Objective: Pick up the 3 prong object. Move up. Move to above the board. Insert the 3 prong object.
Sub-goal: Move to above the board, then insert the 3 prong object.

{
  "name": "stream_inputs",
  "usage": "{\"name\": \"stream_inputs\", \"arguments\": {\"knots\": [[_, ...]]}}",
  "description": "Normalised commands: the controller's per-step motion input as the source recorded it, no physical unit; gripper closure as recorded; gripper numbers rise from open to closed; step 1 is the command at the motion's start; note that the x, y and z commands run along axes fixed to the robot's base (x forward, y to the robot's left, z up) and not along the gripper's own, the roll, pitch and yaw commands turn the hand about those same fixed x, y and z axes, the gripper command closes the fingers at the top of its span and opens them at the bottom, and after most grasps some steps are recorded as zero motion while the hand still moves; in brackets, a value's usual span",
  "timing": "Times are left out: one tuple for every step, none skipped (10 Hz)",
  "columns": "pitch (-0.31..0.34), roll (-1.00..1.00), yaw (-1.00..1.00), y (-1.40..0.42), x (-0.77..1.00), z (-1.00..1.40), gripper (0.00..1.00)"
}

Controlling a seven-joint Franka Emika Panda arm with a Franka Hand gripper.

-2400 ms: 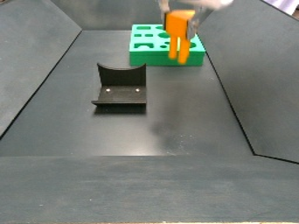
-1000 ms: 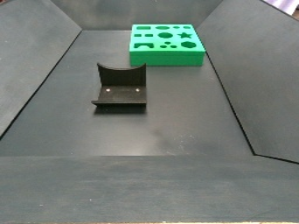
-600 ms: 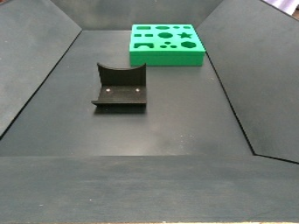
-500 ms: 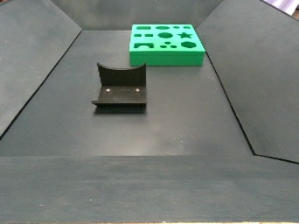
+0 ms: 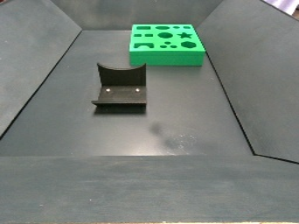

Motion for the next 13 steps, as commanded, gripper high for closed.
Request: {"name": "stream_inputs", "arguments": {"knots": [[0.041, 0.11, 1.00, -0.85, 0.00, -0.31, 1.00], [0.047, 0.14, 1.00, -0.40, 0.03, -0.13, 1.00], [0.048, 0.15, 1.00, -0.28, 0.04, -0.08, 1.00], [0.042, 0.17, 0.79, -0.16, 0.05, -0.05, 1.00], [0.035, 0.16, 0.54, -0.11, 0.06, -0.02, 1.00], [0.033, 0.14, 0.29, -0.07, 0.05, -0.01, 1.00], [0.035, 0.13, 0.20, -0.06, 0.05, 0.00, 1.00], [0.000, -0.02, 0.00, 0.00, 0.01, -0.01, 1.00], [0.000, -0.02, 0.00, 0.00, 0.00, 0.00, 1.00], [0.000, 0.00, 0.00, 0.00, 0.00, -0.02, 1.00], [0.000, 0.01, -0.05, 0.00, 0.01, -0.06, 1.00], [0.000, 0.02, -0.41, -0.05, 0.06, -0.07, 1.00], [0.000, 0.00, -0.73, -0.07, 0.14, -0.10, 1.00]]}}
